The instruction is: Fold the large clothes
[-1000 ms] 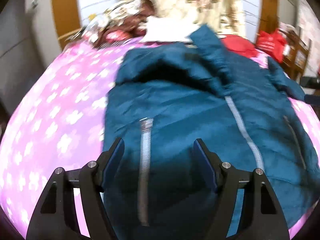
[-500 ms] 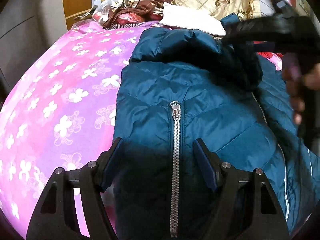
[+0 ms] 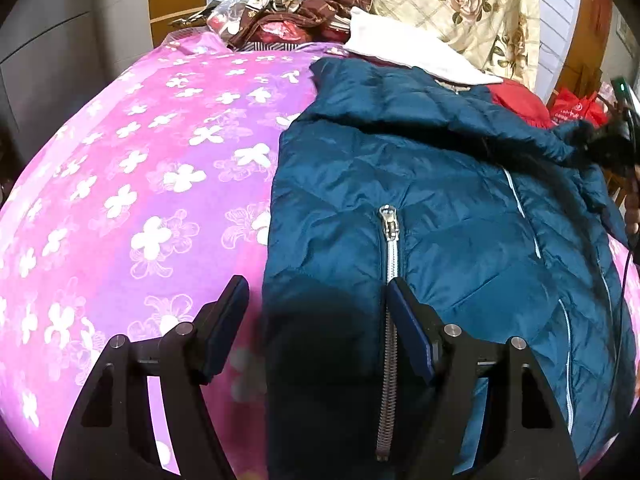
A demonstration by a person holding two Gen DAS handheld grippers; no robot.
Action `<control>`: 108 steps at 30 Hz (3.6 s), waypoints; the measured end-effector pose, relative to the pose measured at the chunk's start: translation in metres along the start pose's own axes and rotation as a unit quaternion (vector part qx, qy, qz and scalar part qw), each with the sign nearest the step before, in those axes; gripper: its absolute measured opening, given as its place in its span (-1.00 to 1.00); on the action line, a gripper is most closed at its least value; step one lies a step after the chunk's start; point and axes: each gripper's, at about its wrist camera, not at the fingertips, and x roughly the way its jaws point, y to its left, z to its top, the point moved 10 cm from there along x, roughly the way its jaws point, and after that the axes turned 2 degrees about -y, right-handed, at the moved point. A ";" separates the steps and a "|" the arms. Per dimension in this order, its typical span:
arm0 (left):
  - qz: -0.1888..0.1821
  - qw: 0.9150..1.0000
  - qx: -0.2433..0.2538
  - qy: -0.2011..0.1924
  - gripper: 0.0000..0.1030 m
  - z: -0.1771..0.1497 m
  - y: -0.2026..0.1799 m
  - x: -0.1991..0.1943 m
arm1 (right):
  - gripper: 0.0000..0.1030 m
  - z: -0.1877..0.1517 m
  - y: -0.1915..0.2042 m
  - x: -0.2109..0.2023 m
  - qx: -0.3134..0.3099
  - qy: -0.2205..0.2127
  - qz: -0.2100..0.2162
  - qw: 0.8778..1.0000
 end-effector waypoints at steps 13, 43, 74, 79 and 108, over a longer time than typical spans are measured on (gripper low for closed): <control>0.001 1.000 0.005 0.008 0.39 0.003 -0.008 0.003 | -0.56 -0.031 -0.046 0.049 0.148 0.087 0.122 0.978; -0.065 0.993 0.085 -0.041 0.39 -0.015 -0.108 -0.016 | -0.09 -0.022 -0.272 0.069 0.454 0.014 0.280 0.846; -0.050 0.993 -0.003 -0.103 0.39 0.026 -0.049 -0.063 | 0.27 -0.091 0.119 0.015 -0.071 0.011 0.194 0.978; -0.058 0.994 -0.027 -0.093 0.39 0.028 -0.040 -0.062 | 0.31 -0.114 0.075 -0.038 -0.050 0.000 0.218 0.975; -0.049 0.997 -0.014 -0.066 0.39 0.019 -0.050 -0.039 | 0.14 -0.091 -0.220 0.022 0.338 0.039 0.245 0.908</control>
